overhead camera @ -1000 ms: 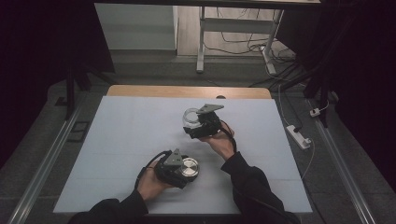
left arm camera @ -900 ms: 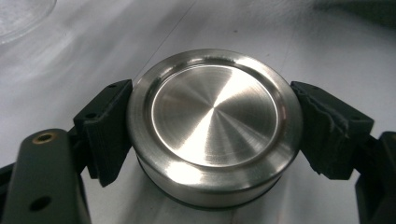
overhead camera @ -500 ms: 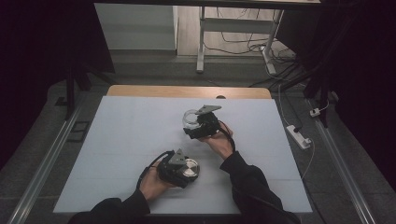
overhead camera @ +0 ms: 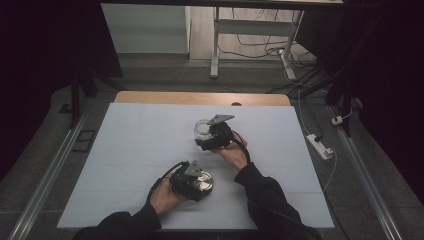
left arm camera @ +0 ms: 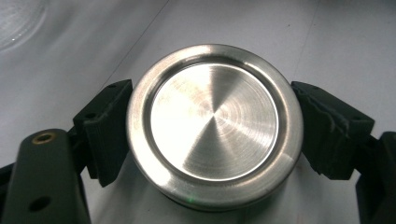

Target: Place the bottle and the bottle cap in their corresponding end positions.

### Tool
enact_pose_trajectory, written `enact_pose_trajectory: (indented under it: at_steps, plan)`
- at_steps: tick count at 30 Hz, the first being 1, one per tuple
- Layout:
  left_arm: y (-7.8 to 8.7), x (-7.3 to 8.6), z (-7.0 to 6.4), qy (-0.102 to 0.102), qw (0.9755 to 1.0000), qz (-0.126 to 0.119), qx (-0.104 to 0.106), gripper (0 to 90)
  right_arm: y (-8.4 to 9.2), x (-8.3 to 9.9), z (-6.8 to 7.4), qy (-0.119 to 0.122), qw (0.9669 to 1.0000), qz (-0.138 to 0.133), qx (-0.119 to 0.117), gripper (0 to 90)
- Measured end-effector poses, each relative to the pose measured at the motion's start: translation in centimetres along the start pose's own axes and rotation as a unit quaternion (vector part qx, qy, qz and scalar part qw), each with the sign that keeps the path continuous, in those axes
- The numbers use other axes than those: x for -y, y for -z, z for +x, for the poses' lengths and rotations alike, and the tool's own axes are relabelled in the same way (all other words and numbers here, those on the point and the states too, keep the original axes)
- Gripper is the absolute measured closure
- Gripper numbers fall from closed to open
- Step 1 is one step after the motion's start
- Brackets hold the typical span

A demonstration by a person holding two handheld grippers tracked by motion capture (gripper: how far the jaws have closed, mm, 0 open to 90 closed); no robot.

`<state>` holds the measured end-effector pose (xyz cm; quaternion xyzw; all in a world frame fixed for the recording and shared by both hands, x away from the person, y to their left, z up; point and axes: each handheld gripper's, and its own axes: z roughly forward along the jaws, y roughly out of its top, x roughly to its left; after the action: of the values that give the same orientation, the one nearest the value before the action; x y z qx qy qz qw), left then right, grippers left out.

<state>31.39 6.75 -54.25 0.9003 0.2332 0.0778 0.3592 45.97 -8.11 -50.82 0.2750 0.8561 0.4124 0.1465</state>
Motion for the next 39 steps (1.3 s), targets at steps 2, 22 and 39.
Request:
enact_pose_trajectory:
  at_steps: [2,22,39]
  plan:
    - [0.0,0.0,0.0,0.0,1.0,0.0,0.001,19.2,0.0,0.0,0.0,0.001,1.0,-0.001,0.0,14.7]
    - [-0.1,-0.1,0.0,-0.007,0.9999,0.007,0.01,12.1,-0.7,0.3,0.0,-0.012,0.9994,0.027,-0.02,4.7]
    - [0.6,0.2,0.5,0.017,0.9993,-0.022,0.026,1.1,1.2,-0.5,-0.1,-0.006,0.9996,-0.006,-0.027,0.0]
